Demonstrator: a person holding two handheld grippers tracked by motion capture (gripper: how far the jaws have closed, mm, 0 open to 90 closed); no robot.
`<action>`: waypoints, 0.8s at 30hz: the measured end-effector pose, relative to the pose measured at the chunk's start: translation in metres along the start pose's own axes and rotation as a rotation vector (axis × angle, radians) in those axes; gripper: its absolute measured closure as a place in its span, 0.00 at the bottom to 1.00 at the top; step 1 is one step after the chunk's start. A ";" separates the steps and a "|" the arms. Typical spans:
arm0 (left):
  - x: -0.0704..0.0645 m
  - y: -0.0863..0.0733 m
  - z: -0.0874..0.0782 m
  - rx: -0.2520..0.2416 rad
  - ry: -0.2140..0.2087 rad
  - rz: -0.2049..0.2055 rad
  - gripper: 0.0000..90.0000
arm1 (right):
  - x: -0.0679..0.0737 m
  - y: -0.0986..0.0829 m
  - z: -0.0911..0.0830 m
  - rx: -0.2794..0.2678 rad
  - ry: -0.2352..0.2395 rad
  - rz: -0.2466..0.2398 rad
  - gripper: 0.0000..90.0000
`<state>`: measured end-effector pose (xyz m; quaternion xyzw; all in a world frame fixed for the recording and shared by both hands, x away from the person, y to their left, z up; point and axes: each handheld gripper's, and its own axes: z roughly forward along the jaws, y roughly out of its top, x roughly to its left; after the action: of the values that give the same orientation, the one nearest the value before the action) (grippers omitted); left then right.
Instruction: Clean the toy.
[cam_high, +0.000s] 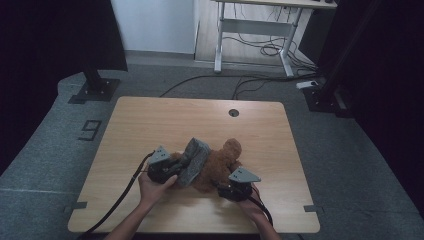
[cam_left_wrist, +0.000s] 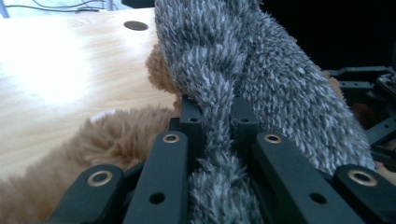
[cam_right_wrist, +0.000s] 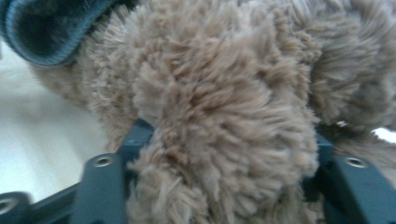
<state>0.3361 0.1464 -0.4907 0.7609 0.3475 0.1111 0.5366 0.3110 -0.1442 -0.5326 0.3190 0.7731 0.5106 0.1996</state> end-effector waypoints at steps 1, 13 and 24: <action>-0.001 -0.002 -0.001 -0.003 -0.004 0.002 0.89 | -0.001 0.000 -0.004 0.001 0.013 0.003 0.34; -0.004 -0.007 -0.002 -0.009 -0.015 0.002 0.89 | -0.032 0.021 -0.001 0.000 0.158 0.141 0.14; -0.005 -0.012 0.003 -0.029 -0.027 0.001 0.89 | -0.022 0.019 0.015 0.098 0.094 0.110 0.49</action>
<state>0.3292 0.1434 -0.5021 0.7547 0.3381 0.1059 0.5521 0.3417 -0.1440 -0.5215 0.3460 0.7870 0.4966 0.1192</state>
